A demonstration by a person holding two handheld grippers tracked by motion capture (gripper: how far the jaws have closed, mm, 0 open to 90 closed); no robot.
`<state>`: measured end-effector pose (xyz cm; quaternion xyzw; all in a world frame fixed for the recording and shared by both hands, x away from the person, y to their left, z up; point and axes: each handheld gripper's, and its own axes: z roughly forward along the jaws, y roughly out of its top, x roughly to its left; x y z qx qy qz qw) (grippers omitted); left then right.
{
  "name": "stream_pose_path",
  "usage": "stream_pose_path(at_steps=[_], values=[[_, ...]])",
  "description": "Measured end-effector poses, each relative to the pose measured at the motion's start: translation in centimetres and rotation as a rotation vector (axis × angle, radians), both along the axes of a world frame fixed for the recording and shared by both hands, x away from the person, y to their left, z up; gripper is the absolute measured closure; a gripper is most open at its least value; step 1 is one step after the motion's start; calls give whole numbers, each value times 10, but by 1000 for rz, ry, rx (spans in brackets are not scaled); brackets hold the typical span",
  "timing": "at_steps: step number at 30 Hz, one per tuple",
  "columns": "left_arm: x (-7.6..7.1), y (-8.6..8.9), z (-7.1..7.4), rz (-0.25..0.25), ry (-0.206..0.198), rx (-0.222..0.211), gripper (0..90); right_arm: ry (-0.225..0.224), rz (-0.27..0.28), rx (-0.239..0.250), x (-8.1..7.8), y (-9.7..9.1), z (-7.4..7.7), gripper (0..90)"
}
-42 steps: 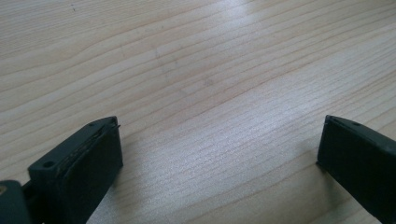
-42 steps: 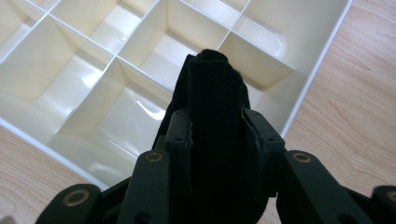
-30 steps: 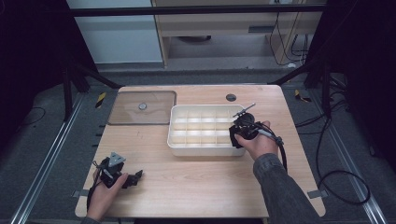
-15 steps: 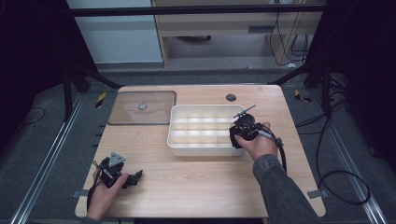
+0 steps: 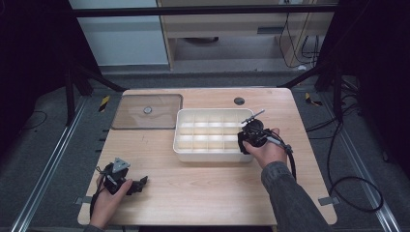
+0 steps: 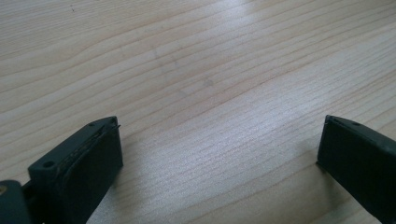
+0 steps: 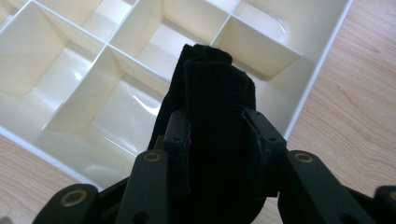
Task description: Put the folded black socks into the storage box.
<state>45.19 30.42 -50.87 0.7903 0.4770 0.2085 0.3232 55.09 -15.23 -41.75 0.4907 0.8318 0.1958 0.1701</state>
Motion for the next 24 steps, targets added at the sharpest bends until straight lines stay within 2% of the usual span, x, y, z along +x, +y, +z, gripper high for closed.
stream_pose_path(at_steps=[11,18,24], values=[[0,0,0,0,0,0,0,14,-2,8,2,0,5,519],[0,0,0,-1,0,0,0,-7,5,24,-2,0,13,510],[0,0,0,-1,0,0,0,-29,14,56,-8,-4,28,482]])
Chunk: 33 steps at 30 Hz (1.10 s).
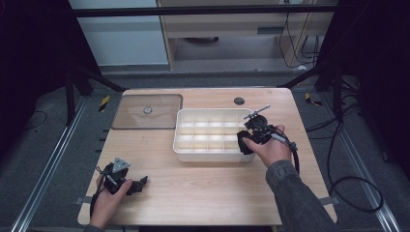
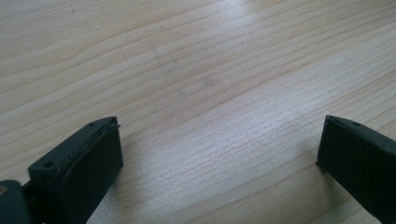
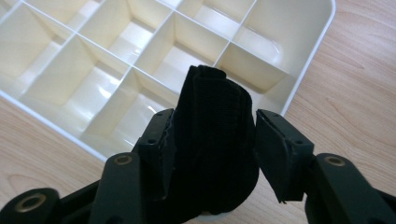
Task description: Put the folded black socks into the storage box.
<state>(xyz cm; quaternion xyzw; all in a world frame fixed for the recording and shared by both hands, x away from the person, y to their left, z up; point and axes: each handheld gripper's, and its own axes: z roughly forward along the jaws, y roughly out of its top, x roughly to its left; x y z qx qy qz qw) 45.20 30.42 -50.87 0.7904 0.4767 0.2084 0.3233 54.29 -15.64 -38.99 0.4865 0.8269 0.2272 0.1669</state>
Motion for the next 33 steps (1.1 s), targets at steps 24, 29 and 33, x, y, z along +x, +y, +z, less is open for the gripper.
stream_pose_path(at_steps=[24,29,33], values=[[0,0,0,1,0,-1,0,-54,28,-22,7,-11,84,836],[0,0,0,1,0,-1,0,-30,25,-29,17,-10,91,900],[0,0,0,1,-1,-1,0,-10,29,-38,23,-7,89,900]])
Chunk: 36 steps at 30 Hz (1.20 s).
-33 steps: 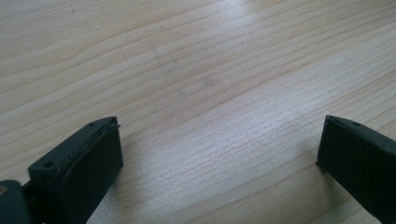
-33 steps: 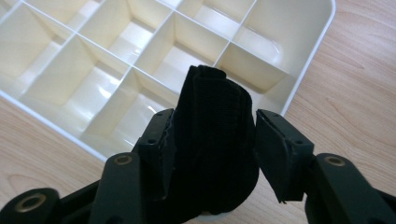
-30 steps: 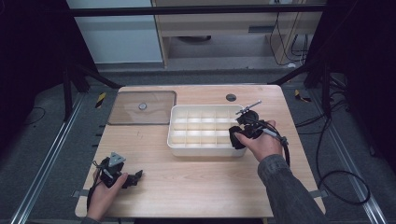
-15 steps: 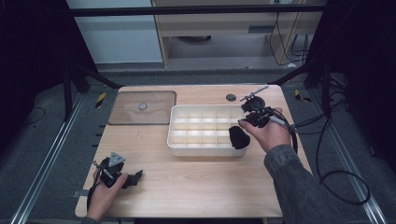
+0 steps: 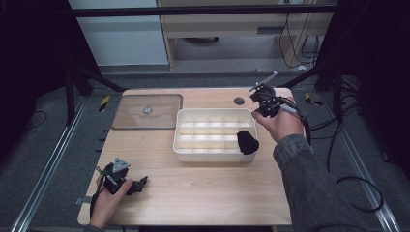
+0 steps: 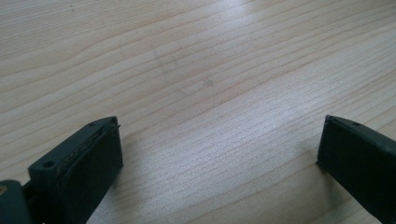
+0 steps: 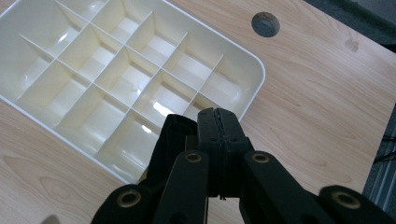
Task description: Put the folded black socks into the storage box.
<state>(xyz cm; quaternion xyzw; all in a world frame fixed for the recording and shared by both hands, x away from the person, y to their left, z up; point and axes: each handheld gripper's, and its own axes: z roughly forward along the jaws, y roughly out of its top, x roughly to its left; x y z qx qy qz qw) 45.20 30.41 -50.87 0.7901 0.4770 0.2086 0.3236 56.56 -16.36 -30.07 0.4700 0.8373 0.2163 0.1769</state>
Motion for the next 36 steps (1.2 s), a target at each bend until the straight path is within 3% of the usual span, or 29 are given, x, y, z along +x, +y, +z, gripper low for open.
stream_pose_path(at_steps=[17,36], values=[[0,0,0,-5,1,4,0,73,49,-12,14,26,-35,900],[0,0,0,-3,0,1,0,125,39,-19,15,26,-63,900]])
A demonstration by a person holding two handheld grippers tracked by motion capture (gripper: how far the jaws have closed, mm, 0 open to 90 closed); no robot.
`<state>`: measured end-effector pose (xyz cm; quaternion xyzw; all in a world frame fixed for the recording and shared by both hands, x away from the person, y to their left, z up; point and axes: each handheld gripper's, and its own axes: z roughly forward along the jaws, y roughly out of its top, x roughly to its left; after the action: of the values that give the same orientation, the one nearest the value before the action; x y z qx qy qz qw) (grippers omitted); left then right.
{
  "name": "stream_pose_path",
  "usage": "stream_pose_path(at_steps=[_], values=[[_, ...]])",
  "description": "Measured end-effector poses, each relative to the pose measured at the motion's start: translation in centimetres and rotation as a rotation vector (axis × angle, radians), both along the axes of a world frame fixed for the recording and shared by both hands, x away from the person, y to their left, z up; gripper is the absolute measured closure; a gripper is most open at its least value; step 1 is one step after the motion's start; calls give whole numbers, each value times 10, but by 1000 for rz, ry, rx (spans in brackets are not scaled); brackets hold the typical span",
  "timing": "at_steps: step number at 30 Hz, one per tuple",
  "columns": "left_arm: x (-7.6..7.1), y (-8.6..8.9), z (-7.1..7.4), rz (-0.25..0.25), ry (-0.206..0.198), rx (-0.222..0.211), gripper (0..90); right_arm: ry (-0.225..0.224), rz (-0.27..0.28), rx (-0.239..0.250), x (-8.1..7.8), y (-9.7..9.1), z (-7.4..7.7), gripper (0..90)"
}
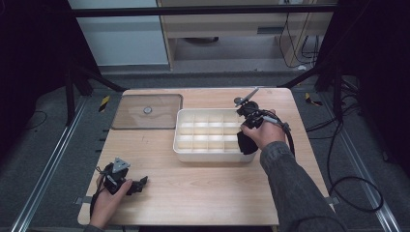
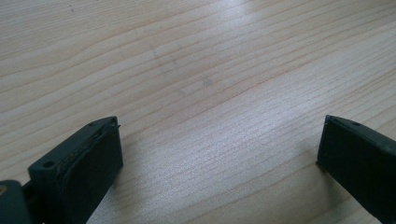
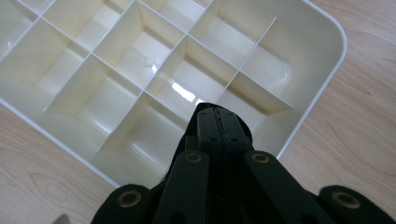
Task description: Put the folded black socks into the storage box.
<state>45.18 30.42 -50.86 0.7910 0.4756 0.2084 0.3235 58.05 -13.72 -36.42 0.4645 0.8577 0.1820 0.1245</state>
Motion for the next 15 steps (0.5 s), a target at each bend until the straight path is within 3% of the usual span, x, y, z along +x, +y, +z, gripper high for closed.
stream_pose_path(at_steps=[15], values=[[0,0,0,-2,1,3,0,4,-19,11,1,-13,-9,900]])
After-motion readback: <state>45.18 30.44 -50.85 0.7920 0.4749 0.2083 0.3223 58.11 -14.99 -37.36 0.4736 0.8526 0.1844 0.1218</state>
